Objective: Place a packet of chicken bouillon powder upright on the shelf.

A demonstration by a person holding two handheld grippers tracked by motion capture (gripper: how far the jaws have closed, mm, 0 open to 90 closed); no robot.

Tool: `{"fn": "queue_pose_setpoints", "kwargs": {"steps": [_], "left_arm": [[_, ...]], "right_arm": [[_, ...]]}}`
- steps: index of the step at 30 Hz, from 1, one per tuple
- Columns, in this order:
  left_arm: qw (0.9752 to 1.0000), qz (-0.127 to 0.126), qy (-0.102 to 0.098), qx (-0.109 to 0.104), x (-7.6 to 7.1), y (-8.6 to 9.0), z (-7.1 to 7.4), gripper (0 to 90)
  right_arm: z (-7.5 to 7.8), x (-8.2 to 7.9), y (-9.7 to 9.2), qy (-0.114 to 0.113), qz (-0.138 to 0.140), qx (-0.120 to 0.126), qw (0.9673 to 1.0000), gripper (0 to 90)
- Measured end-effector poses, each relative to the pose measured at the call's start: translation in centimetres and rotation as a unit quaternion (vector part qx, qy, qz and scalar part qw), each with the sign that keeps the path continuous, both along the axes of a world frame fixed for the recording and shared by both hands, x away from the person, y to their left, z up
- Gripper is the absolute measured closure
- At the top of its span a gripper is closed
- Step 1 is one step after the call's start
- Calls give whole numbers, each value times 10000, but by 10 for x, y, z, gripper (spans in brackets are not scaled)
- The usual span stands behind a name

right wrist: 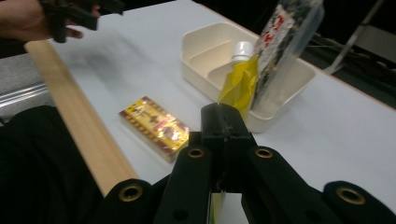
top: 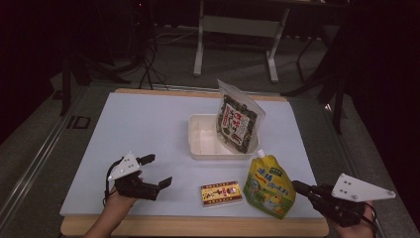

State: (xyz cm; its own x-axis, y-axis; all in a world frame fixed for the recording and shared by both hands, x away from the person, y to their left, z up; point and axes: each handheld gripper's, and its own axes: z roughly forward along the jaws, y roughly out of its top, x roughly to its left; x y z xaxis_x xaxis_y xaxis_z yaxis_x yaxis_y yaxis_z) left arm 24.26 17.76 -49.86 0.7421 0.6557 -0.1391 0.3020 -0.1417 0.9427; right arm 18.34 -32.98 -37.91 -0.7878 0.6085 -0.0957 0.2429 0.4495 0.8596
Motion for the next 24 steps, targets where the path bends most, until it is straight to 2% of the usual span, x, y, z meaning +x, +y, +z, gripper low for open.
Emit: {"fn": "queue_pose_setpoints", "kwargs": {"steps": [4, 9, 11, 15, 17, 18, 19, 20, 21, 22, 24], "left_arm": [[10000, -4, -3, -9, 0, 0, 0, 16], [10000, -15, -5, 4, 0, -1, 0, 16], [10000, -29, 5, 8, 0, -1, 0, 16], [10000, -33, 9, 6, 0, -1, 0, 16], [10000, -45, 10, 14, 0, -1, 0, 16], [10000, -46, 7, 14, 0, -2, 0, 16], [10000, -50, 5, 24, 1, -1, -1, 16], [10000, -49, 13, 18, 1, -1, -1, 16], [10000, -47, 20, 7, 1, -2, -1, 16], [10000, -49, 23, 17, 1, -2, -1, 16], [10000, -53, 15, 38, 1, -2, -1, 16]], "right_arm": [[-2, -10, 2, -30, 3, -51, 10000, 900], [-2, -19, 3, -5, 82, 110, 9999, 900], [-3, -22, 4, -33, 104, 60, 9999, 900], [-5, -23, 3, -25, 73, 98, 9999, 900], [-6, -23, 0, -63, -36, 115, 9999, 881], [-7, -22, -1, -23, -70, 139, 9999, 701], [-10, -18, 0, 77, -129, 170, 9997, 593], [-14, -14, -1, 140, -233, 175, 9995, 587], [-19, -8, -2, 326, -250, 259, 9988, 569], [-25, -1, -4, 605, -233, 376, 9972, 566], [-40, 12, -4, 889, -338, 249, 9952, 596]]}}
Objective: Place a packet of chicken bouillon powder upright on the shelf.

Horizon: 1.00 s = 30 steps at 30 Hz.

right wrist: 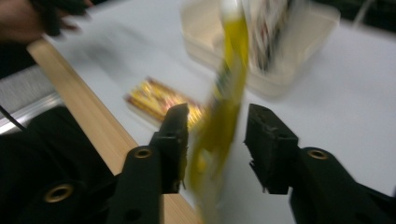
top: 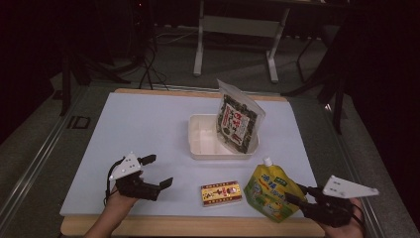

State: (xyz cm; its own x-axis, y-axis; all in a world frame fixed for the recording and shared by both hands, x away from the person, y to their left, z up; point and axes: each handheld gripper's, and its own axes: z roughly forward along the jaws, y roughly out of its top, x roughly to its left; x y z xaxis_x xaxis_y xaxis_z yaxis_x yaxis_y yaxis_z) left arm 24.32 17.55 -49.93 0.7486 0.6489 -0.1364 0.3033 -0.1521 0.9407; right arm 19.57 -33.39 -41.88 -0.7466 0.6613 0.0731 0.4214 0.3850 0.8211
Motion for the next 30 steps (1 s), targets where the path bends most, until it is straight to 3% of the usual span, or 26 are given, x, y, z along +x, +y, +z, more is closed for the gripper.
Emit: {"fn": "queue_pose_setpoints", "kwargs": {"steps": [3, 8, 11, 19, 30], "left_arm": [[10000, 5, -7, 1, 0, 1, 0, 16], [10000, 26, 12, -31, 1, 1, 0, 16], [10000, 2, 1, 1, 0, 0, 0, 16], [10000, 6, 40, 3, 1, 0, -2, 16], [9999, 3, 30, -100, 0, 1, -2, 16]], "right_arm": [[-15, 9, 3, 218, -16, 76, 9997, 640], [-16, 10, 4, 132, -220, 111, 9996, 828], [-15, 11, 4, 119, -359, 79, 9993, 892], [-8, 10, 18, -19, -352, 71, 9994, 900], [27, 17, 39, -439, -443, 38, 9980, 900]]}}
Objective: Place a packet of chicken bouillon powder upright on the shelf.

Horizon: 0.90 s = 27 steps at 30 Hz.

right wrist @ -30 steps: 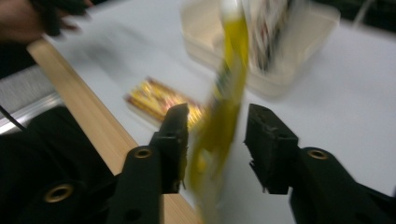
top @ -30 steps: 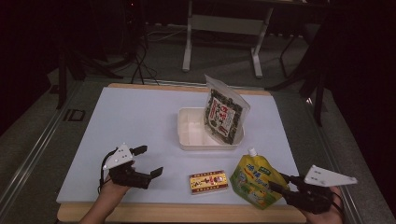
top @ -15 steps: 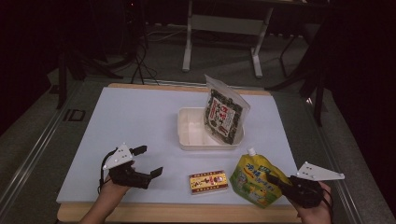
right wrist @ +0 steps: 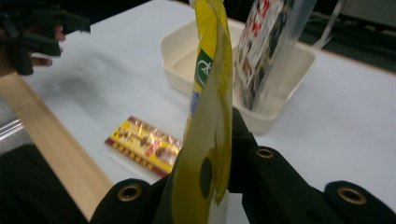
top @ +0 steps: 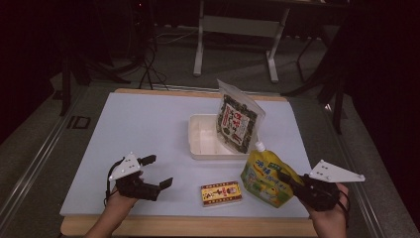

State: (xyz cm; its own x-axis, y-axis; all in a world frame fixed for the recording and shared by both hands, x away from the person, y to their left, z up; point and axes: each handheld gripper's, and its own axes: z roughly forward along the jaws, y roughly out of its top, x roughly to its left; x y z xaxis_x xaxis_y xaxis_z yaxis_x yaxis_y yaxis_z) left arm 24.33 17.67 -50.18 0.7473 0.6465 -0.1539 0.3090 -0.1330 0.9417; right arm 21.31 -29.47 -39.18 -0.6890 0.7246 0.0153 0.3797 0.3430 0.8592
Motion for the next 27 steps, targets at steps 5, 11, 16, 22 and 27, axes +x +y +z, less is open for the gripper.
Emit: {"fn": "queue_pose_setpoints", "kwargs": {"steps": [5, 11, 16, 22, 27], "left_arm": [[10000, 4, -16, -17, -1, 0, 1, 16], [10000, 23, -42, -24, -1, 3, 2, 16], [10000, 47, -29, -30, -2, 4, 2, 16], [10000, 40, -40, -29, -2, 5, 2, 16], [10000, 41, -34, -42, -2, 5, 2, 16]], "right_arm": [[15, 9, 14, -181, -74, -79, 9998, 900], [24, 25, 30, -226, -93, 31, 9997, 900], [31, 35, 42, -228, -128, 160, 9995, 900], [37, 44, 59, -281, -92, 137, 9995, 900], [40, 54, 71, -277, -172, 209, 9992, 900]]}}
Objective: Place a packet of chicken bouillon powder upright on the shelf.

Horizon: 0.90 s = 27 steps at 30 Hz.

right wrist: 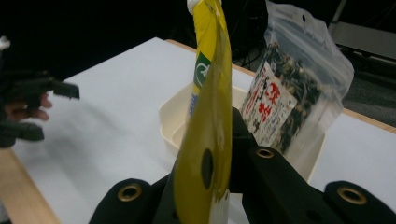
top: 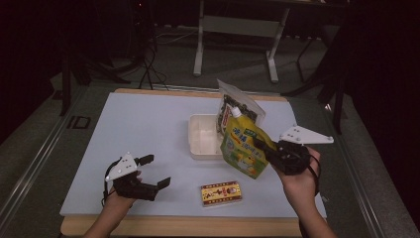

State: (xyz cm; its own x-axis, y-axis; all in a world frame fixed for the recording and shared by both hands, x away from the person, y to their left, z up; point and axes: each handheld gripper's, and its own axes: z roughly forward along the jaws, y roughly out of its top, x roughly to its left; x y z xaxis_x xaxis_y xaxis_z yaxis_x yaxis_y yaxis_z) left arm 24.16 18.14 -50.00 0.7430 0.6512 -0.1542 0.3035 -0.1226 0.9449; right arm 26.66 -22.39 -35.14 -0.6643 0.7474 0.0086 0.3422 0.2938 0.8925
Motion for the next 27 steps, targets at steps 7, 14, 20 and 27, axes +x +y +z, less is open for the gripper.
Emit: {"fn": "queue_pose_setpoints", "kwargs": {"steps": [7, 14, 20, 27], "left_arm": [[10000, -10, 11, -15, 0, 0, -1, 16], [10000, -8, 5, -23, 0, 0, -1, 16], [10000, -7, -9, -3, -1, 1, -1, 16], [10000, -20, -10, 17, -1, 1, -1, 16]], "right_arm": [[3, 12, 9, -39, -87, 213, 9997, 900], [7, 27, 34, -64, -279, 404, 9988, 900], [1, 45, 49, 37, -506, 556, 9972, 900], [-9, 61, 66, 99, -753, 568, 9955, 900]]}}
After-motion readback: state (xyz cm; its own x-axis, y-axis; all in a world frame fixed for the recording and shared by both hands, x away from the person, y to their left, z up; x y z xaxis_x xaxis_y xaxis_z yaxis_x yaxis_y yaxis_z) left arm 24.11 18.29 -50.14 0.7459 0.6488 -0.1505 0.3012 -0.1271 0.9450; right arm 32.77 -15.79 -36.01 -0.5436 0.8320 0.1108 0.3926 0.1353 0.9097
